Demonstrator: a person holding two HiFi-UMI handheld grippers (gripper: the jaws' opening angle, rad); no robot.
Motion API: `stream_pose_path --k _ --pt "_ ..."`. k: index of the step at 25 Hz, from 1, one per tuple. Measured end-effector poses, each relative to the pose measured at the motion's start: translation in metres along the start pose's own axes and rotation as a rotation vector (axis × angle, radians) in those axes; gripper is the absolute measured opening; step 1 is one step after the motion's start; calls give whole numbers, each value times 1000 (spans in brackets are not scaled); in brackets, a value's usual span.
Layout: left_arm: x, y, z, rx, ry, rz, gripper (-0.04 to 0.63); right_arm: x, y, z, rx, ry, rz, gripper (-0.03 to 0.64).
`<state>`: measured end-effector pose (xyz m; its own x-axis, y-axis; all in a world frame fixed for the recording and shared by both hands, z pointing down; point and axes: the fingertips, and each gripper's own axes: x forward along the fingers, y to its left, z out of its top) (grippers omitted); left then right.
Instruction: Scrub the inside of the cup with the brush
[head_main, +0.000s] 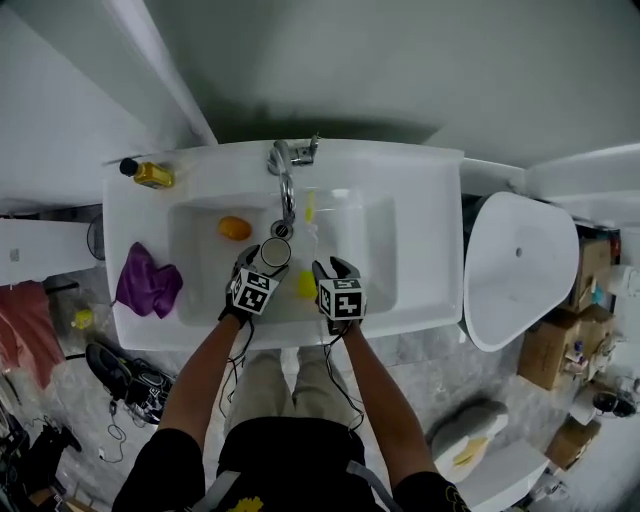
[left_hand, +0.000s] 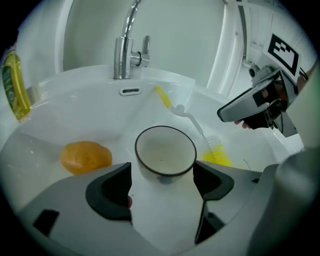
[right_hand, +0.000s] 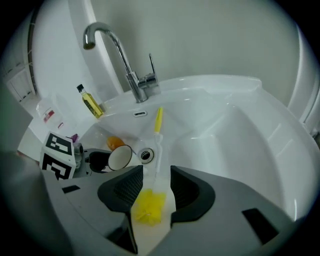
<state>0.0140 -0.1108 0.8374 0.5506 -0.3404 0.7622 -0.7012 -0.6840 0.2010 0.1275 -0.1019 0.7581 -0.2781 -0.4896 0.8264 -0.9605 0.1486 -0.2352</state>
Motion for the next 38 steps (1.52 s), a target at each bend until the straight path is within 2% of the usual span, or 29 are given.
stream_pose_path --k 3,5,8,10,13,15,19,22,24,26,29,32,38 --pt "-27 -1 -5 -41 5 -9 402 -34 5 -5 19 -29 12 185" --pt "-53 -1 -4 -42 -10 -12 398 -59 13 -9 36 -49 27 145" --pt "-113 -6 19 -19 -81 -1 257 -98 28 -13 63 -89 42 90" --pt "-149 -6 25 -30 -133 28 208 -122 37 -13 65 -115 42 62" --pt "-191 -1 28 -40 -187 86 64 -145 53 -1 61 -165 48 39" --pt "-213 3 30 -49 -210 113 28 -157 66 10 54 -208 58 28" --pt "-250 2 42 -123 -257 107 17 -176 92 27 7 -268 72 27" --pt "-271 2 55 -203 -299 86 17 -188 105 33 9 -315 67 26" --pt "-282 6 59 -269 -315 66 17 -190 115 33 24 -318 81 26" --pt "-291 10 62 -300 -328 55 17 -189 127 32 9 -303 97 26" --pt "-305 12 68 -244 -341 64 17 -194 135 38 -47 -306 92 26" --pt "-315 10 72 -191 -351 47 17 -201 129 51 -60 -338 52 26" --pt "-323 6 65 -204 -354 -22 17 -216 117 53 -74 -368 -45 26"
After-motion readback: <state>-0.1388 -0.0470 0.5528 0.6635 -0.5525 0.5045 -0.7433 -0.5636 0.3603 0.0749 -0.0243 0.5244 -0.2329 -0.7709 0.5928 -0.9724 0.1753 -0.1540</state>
